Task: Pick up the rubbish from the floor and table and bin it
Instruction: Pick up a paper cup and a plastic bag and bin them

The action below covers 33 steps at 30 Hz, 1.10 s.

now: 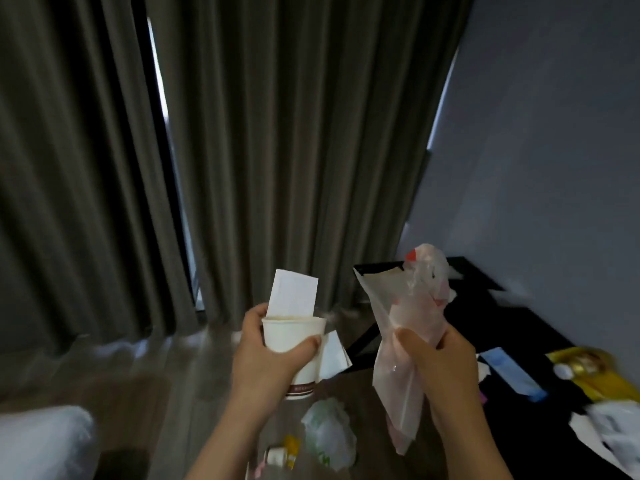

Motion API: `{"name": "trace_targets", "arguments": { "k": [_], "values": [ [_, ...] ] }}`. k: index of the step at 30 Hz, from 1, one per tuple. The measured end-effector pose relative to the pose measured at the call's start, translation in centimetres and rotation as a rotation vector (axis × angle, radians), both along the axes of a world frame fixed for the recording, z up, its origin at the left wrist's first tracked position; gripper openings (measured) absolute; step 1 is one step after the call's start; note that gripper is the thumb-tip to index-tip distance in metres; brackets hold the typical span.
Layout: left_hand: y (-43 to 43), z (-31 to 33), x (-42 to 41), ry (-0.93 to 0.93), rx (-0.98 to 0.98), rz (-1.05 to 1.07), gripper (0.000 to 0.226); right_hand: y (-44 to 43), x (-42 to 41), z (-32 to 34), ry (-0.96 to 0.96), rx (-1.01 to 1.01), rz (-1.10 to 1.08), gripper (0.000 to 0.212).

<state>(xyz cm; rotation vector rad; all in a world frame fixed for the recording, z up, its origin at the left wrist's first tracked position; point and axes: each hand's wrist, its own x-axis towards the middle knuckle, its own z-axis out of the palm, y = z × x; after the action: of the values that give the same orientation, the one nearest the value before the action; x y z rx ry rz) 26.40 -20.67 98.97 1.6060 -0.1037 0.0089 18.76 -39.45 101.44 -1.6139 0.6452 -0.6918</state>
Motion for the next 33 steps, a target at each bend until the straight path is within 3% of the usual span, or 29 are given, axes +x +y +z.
{"name": "trace_targets", "arguments": {
  "k": [8,17,27,33],
  "values": [
    [3.9,4.5,-1.8,-0.183,-0.083,-0.282,0.064,7.0,-7.0,4.5,-0.072,0.02,-0.235,0.022],
    [2.9,5.1,-10.3,-0.146,-0.162,-0.682,0.07,12.7,-21.1,5.0,-0.072,-0.054,-0.601,0.006],
    [-2.1,7.6,-30.7,-0.165,-0.264,-1.253,0.064,17.9,-43.3,7.6,-0.084,-0.14,-1.107,0.005],
    [-2.3,8.2,-49.0,-0.146,-0.329,-1.56,0.068,24.3,-59.8,8.2,-0.115,-0.182,-1.43,0.006]
  ]
}}
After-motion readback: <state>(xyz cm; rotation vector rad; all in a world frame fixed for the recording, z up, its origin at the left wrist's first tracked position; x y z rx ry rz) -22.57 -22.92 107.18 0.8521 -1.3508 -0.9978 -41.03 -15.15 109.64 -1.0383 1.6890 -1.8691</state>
